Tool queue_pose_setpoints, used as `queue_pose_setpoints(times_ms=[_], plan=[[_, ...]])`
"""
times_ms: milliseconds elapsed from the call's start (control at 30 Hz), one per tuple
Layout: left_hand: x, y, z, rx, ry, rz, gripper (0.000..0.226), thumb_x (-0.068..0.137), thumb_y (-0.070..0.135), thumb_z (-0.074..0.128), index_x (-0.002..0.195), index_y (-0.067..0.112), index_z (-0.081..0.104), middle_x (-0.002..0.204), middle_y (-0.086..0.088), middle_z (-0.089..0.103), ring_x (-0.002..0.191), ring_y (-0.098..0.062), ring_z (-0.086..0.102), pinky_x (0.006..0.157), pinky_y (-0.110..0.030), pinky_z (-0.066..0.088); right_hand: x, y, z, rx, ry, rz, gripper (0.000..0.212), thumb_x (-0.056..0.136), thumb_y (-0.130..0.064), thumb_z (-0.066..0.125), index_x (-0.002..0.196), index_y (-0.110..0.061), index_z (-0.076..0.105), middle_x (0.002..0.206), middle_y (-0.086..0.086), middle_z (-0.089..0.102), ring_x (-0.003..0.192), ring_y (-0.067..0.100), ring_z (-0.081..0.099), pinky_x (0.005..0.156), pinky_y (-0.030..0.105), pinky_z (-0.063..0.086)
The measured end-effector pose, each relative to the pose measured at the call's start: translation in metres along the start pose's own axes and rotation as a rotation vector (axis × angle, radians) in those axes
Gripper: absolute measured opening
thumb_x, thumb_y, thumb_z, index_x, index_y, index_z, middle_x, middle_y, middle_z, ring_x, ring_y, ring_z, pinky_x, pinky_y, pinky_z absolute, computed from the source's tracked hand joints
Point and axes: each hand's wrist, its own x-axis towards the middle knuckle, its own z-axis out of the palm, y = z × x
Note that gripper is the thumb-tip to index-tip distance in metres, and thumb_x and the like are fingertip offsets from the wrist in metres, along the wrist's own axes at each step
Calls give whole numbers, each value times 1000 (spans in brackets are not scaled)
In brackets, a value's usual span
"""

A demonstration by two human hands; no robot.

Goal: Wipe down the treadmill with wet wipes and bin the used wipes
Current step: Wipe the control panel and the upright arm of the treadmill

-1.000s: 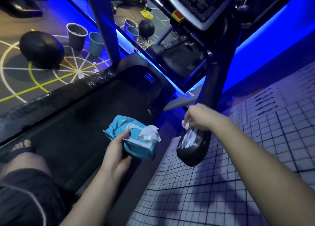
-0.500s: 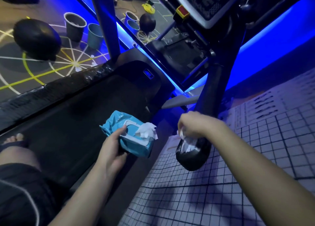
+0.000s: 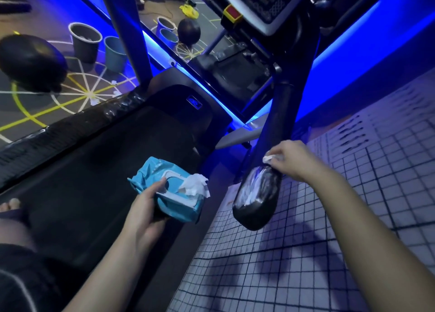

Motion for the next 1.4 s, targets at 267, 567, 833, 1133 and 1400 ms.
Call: queue_pose_setpoints(times_ms=[267,567,833,1133,1400], plan=[[-11,-3,8,23,-27,12,36,100,20,67,134,10,68,123,-17,76,117,-36,72,111,-56,49,-47,-16,-9,143,-258,-298,14,83,-25,73,95,-30,78,89,-11,71,85,2,65,76,25,50],[-37,39,-2,-183,52,59,36,101,24,67,129,2,66,118,-20,77,101,-35,78,92,-52,62,-46,-122,50,997,98,-187,13,84,-7,73,89,-18,70,84,4,74,73,10,68,69,25,51],[-60,183,-83,-206,156,383,69,86,26,83,147,7,59,141,-19,66,131,-37,64,113,-55,49,26,-297,197,1618,-241,308,10,89,-4,73,88,5,69,92,22,71,81,29,73,63,29,61],[-47,283,-109,-174,402,405,48,84,45,80,121,15,75,116,-8,76,112,-33,66,71,-43,52,152,-448,236,1646,-635,581,14,82,17,58,90,7,63,58,10,60,42,14,55,40,21,49],[-24,316,-96,-99,385,465,52,79,41,81,123,13,76,95,-7,71,81,-31,58,64,-37,45,329,-507,89,1642,-272,137,60,83,4,76,136,9,47,111,23,68,85,20,59,83,32,53]])
